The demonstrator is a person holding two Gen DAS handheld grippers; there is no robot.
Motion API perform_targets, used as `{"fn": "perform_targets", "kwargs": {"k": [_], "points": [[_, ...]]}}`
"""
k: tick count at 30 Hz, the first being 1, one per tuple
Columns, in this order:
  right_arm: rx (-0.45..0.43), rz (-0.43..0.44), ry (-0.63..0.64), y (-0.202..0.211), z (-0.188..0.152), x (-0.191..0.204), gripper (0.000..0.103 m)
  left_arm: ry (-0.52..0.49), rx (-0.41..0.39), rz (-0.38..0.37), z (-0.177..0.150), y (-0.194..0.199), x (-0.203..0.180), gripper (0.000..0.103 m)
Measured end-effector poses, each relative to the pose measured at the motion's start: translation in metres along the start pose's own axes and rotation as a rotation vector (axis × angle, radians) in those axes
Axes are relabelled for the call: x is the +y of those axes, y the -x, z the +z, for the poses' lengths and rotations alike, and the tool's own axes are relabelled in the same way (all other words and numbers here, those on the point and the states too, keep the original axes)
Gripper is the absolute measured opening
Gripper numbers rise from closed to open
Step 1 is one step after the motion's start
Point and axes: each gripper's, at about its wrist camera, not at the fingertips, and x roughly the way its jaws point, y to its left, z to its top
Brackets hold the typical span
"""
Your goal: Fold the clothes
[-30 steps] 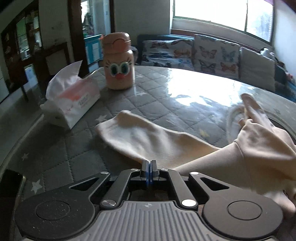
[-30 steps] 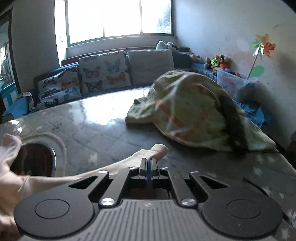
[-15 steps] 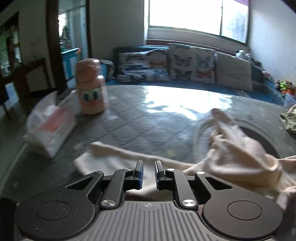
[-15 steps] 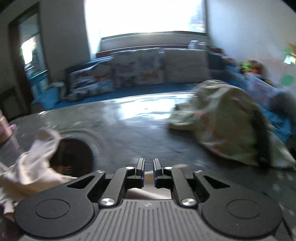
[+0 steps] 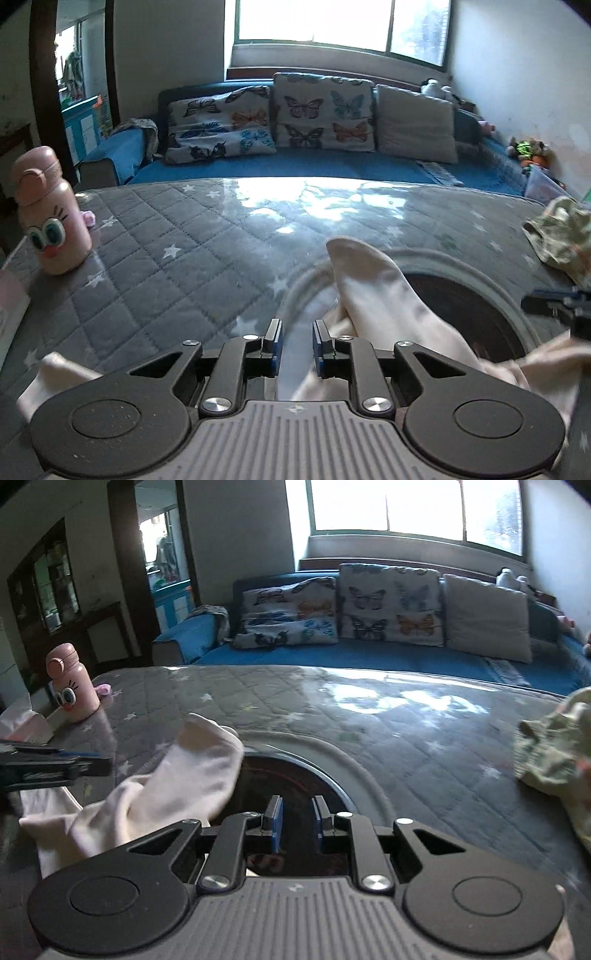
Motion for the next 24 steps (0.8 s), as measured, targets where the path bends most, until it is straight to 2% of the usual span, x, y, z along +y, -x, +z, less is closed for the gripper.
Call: {"fn": "perform_targets", "kwargs": {"k": [3,7,11,14,18,20,24], "points": [[0.001,0.022,0.001,-0.01,0.007,0.002,0.017,0.035,0.026,0.006,0.01,-0.025,-0.001,0.019],[0.0,0.036,0.012,-0.023,0.016,0.005,0.023,0.029,0.044,-0.033,0.01,-0.046,-0.008,0.019],[-0.001,0.056,0.022,-0.035,0.024,0.008,0.023,-0.043,-0.03,-0.106,0.003,-0.041,-0.024,0.019],[-0.003,0.086,0.005,-0.046,0.031,0.011,0.025,-0.073,-0.064,-0.191,-0.002,-0.035,-0.033,0.019],[0.0,0.139,-0.012,-0.056,0.037,0.014,0.036,-0.143,-0.055,-0.291,-0.014,-0.032,-0.043,0.019],[0.011,0.164,-0.012,-0.062,0.038,0.017,0.038,-0.167,-0.044,-0.311,-0.018,-0.034,-0.048,0.02],[0.051,0.152,0.009,-0.08,0.034,0.023,0.036,-0.192,-0.039,-0.34,-0.023,-0.029,-0.047,0.026]]}}
